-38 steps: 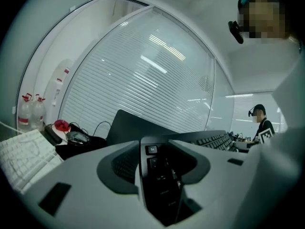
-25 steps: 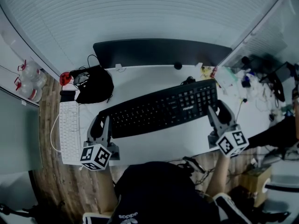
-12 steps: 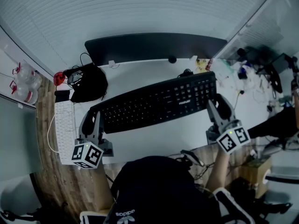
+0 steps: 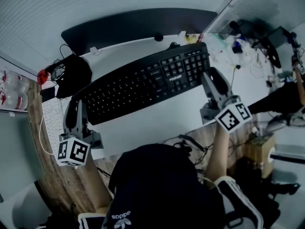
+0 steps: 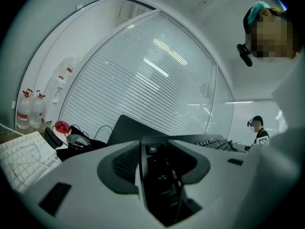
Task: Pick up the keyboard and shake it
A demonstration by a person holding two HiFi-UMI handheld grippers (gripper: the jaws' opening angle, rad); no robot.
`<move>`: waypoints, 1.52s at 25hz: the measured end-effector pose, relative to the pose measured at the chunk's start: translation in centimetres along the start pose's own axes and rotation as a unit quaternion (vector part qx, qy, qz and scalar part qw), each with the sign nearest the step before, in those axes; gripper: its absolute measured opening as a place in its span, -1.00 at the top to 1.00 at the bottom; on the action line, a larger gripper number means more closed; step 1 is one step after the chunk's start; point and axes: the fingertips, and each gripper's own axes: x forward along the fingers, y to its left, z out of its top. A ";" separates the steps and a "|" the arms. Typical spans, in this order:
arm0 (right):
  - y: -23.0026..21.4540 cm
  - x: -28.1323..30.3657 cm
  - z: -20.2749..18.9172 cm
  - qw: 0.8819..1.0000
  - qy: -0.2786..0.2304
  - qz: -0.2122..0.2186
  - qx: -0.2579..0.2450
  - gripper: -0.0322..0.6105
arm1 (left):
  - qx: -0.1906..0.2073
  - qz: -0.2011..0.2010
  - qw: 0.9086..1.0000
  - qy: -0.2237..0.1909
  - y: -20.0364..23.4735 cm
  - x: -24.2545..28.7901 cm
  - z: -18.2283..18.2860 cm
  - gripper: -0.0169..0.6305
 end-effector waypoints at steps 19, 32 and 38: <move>-0.6 0.0 -0.4 1.000 0.004 -0.018 0.005 0.27 | 0.008 0.002 1.000 -0.007 -0.3 0.0 0.6 0.37; -0.7 0.6 -0.9 0.999 0.028 -0.014 0.005 0.27 | 0.006 0.008 1.000 0.013 0.5 0.7 -0.3 0.37; -0.9 0.4 -1.4 0.999 0.036 -0.021 0.014 0.30 | 0.004 0.003 1.000 0.016 0.3 0.7 -0.1 0.38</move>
